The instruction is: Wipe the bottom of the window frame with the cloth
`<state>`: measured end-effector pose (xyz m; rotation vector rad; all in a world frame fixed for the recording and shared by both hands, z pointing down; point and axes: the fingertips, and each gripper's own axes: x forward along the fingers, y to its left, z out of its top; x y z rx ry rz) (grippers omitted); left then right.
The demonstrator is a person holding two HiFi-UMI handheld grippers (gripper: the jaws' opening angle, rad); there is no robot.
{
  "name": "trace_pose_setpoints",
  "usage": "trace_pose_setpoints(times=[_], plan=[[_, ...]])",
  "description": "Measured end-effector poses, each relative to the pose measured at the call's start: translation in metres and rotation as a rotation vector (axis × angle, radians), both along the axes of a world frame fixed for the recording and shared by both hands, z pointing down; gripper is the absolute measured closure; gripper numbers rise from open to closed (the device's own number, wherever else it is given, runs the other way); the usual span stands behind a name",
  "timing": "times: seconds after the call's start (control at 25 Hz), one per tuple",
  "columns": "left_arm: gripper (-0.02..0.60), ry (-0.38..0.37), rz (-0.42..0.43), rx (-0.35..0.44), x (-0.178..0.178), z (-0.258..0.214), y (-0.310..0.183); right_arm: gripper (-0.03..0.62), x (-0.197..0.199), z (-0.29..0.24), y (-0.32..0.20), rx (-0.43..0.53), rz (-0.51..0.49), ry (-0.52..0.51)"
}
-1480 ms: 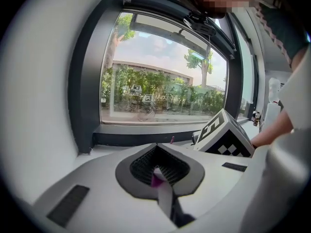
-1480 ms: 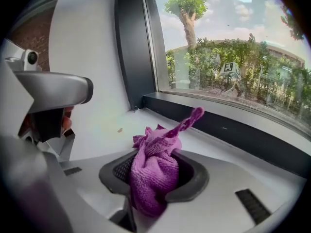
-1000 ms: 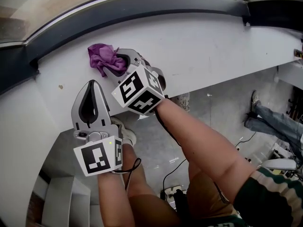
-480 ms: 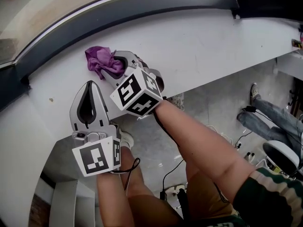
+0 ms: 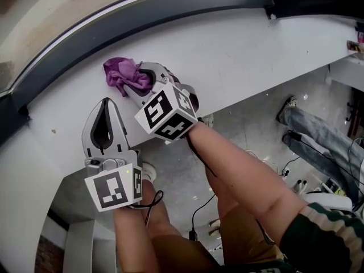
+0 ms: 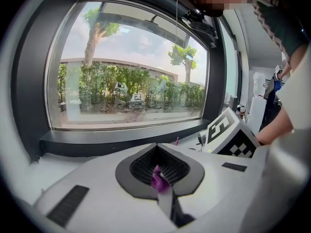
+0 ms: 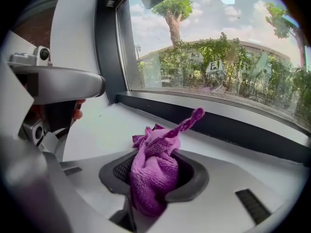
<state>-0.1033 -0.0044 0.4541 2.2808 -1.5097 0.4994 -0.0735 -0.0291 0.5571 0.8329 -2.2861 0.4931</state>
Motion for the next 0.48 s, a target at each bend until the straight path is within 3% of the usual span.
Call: trace_pose_setpoints(times=[0.48], plan=[[0.578, 0.011, 0.065, -0.008, 0.07, 0.008, -0.01, 0.442, 0.078, 0.001, -0.007, 0.003, 0.068, 0.015]])
